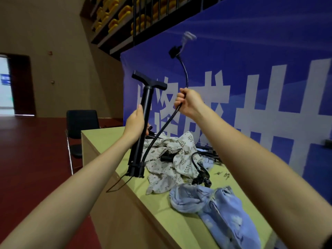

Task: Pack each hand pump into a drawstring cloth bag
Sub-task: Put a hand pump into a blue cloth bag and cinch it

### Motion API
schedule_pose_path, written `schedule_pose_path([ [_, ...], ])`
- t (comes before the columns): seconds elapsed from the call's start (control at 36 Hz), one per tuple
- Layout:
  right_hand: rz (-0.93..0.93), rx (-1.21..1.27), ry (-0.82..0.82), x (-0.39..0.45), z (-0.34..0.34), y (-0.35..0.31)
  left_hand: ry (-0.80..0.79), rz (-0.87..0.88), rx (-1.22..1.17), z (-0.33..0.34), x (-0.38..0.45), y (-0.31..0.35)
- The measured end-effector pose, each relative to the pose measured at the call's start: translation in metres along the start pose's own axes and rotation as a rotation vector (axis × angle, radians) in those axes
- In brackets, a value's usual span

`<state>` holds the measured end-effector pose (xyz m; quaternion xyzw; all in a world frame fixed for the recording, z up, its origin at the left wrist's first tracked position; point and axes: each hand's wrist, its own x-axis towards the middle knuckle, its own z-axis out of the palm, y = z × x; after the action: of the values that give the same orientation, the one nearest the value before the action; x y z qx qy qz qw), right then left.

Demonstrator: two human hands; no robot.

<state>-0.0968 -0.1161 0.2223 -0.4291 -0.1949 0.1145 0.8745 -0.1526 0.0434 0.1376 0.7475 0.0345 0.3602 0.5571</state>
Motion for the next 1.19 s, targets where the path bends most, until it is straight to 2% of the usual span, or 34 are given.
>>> schedule_pose_path([
  [0.11,-0.029,-0.083,-0.031,-0.007,-0.019,-0.003,-0.052,-0.011,0.019,0.006,-0.007,-0.012],
  [0.31,-0.081,-0.057,-0.042,-0.019,-0.054,-0.007,-0.252,0.048,0.1,0.042,-0.038,-0.025],
  [0.44,-0.147,-0.086,0.057,-0.031,-0.091,-0.022,-0.364,0.048,0.014,0.068,-0.056,-0.033],
  [0.53,-0.207,-0.237,0.092,-0.044,-0.115,-0.035,-0.404,0.029,-0.098,0.081,-0.064,-0.035],
  [0.61,-0.266,-0.494,0.179,-0.059,-0.131,-0.046,-0.467,-0.087,-0.286,0.092,-0.068,-0.036],
  [0.69,-0.297,-0.598,0.219,-0.072,-0.142,-0.054,-0.516,-0.095,-0.217,0.103,-0.071,-0.036],
  [0.83,-0.306,-0.617,0.186,-0.09,-0.145,-0.061,-0.532,-0.03,-0.032,0.116,-0.077,-0.03],
  [0.92,-0.302,-0.593,0.166,-0.095,-0.143,-0.063,-0.599,0.028,0.096,0.121,-0.083,-0.024],
  [1.08,-0.228,-0.431,0.183,-0.097,-0.145,-0.057,-0.785,-0.13,-0.112,0.126,-0.098,-0.022],
  [1.19,-0.218,-0.398,0.209,-0.098,-0.154,-0.054,-0.739,-0.109,-0.067,0.127,-0.104,-0.022],
])
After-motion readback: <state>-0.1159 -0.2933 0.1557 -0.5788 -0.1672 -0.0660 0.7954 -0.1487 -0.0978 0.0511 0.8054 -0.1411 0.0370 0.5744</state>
